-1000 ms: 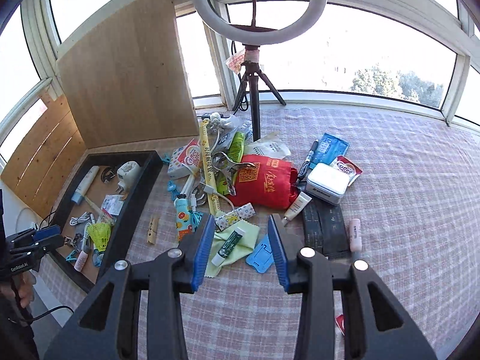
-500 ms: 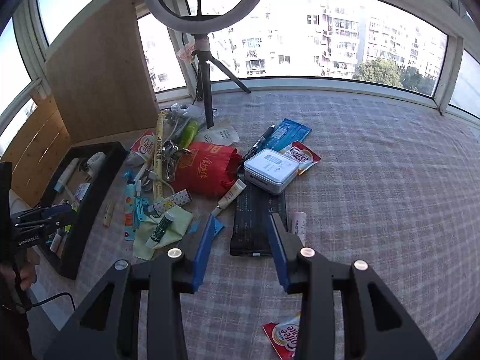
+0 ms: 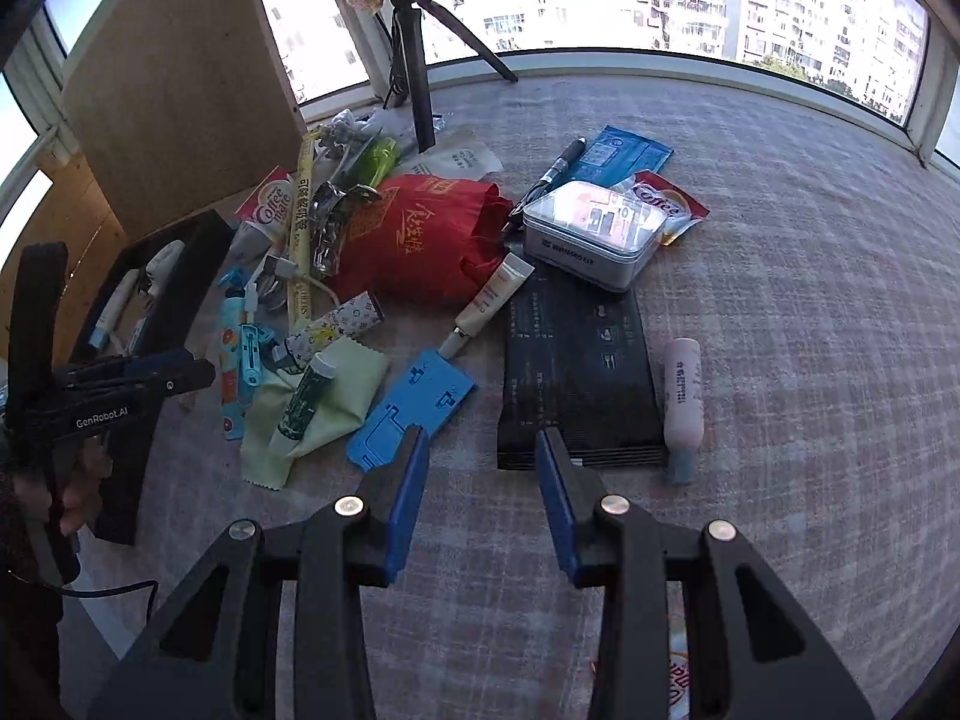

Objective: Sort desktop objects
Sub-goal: 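Move left tool to a wooden clothespin while right tool approaches black pouch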

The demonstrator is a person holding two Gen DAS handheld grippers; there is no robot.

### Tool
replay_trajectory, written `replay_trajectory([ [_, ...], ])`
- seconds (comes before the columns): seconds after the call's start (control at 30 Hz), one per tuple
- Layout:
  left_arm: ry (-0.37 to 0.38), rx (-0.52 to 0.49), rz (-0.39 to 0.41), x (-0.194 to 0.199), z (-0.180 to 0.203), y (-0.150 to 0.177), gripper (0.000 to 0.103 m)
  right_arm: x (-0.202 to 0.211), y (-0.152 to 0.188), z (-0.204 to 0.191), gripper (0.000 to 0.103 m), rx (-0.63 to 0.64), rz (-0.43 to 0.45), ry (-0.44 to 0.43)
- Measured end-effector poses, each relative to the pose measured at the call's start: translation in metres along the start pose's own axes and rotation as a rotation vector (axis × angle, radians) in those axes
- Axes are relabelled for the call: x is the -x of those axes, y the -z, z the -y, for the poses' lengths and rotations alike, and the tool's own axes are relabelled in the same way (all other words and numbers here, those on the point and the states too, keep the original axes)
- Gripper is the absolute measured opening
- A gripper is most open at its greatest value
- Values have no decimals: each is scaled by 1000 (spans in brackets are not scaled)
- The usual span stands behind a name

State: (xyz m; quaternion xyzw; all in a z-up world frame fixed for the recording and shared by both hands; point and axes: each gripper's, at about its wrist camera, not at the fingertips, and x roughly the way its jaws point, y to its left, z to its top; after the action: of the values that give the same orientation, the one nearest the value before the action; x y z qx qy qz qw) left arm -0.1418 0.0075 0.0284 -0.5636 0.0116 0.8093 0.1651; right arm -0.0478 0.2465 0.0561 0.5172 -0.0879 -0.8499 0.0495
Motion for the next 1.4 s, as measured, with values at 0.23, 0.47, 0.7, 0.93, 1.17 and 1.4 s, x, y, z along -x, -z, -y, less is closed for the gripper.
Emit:
replay_trajectory([
  [0.23, 28, 4, 10, 1, -7, -5, 42, -10, -8, -12, 37, -11, 14, 44],
  [0.47, 45, 6, -5, -3, -8, -5, 42, 2, -19, 35, 44, -58, 17, 109],
  [0.7, 43, -1, -28, -12, -1, -7, 42, -27, -34, 31, 59, 19, -34, 151],
  [0.93, 46, -1, -42, -24, 3, -14, 42, -52, -51, 32, 66, 68, -69, 178],
  [1.17, 44, 5, -36, -35, 8, -21, 38, -71, -55, 37, 74, 97, -108, 163],
  [1.4, 28, 13, -25, -33, 9, -18, 31, -65, -50, 41, 70, 100, -79, 132],
])
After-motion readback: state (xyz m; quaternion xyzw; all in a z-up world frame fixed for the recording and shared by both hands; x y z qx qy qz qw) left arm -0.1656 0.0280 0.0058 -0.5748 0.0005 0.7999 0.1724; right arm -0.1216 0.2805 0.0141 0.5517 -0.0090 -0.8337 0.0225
